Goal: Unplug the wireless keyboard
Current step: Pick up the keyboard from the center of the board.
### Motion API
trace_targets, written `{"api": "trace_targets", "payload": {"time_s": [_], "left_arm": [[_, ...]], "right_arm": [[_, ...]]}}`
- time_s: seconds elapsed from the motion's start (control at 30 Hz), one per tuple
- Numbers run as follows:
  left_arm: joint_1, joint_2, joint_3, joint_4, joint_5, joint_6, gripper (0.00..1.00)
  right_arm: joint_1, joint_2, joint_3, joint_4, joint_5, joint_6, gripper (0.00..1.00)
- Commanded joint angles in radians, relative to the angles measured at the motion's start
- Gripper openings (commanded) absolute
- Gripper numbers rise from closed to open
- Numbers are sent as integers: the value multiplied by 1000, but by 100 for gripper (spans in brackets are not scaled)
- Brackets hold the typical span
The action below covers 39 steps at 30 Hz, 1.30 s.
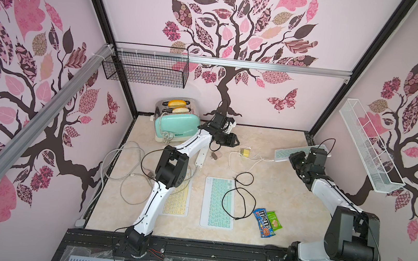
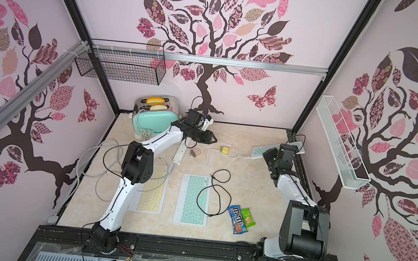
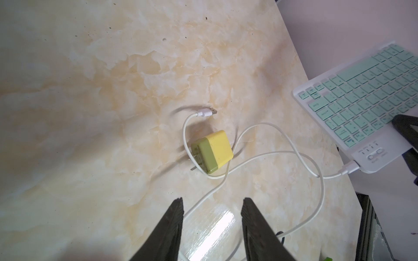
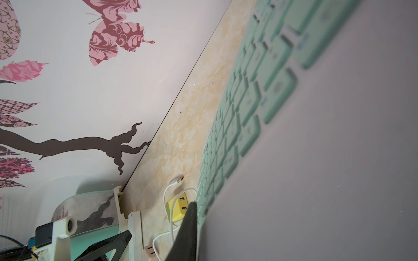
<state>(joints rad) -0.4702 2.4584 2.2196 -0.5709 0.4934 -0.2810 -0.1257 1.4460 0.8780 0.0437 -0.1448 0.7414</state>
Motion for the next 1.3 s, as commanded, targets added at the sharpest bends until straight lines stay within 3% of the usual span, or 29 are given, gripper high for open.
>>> {"api": "trace_targets", "payload": {"time_s": [0.0, 0.23, 0.37, 0.53, 0.63, 0.8, 0.87, 0.93, 1.0, 1.07, 1.27], "left_arm": [[2, -5, 25, -14, -7, 19, 48], [-4, -85, -28, 17, 94, 50, 49], [-28, -158, -92, 82, 297, 99, 51], [-83, -229, -176, 164, 404, 92, 54], [-105, -251, -234, 322, 425, -84, 53], [-104, -292, -425, 679, 333, -572, 50], [-107, -307, -472, 807, 334, -665, 51], [-107, -299, -433, 779, 382, -642, 50], [-105, -296, -375, 599, 384, -509, 51], [-102, -293, -354, 539, 391, -467, 51], [-117, -297, -425, 776, 377, -689, 53]], "right_arm": [[-2, -29, 43, 12, 19, -52, 0], [-2, -55, 62, 25, 30, -103, 0], [-3, -30, 13, 245, -160, -56, 0], [-3, 24, -27, 469, -297, 65, 0], [-3, 38, -49, 613, -329, 134, 0], [-2, 31, -78, 690, -294, 233, 0], [-1, 43, -65, 717, -332, 246, 0], [0, 54, -43, 717, -384, 247, 0], [0, 57, -37, 749, -413, 260, 0], [-1, 58, -34, 764, -427, 272, 0], [6, 52, -40, 773, -397, 302, 0]]}}
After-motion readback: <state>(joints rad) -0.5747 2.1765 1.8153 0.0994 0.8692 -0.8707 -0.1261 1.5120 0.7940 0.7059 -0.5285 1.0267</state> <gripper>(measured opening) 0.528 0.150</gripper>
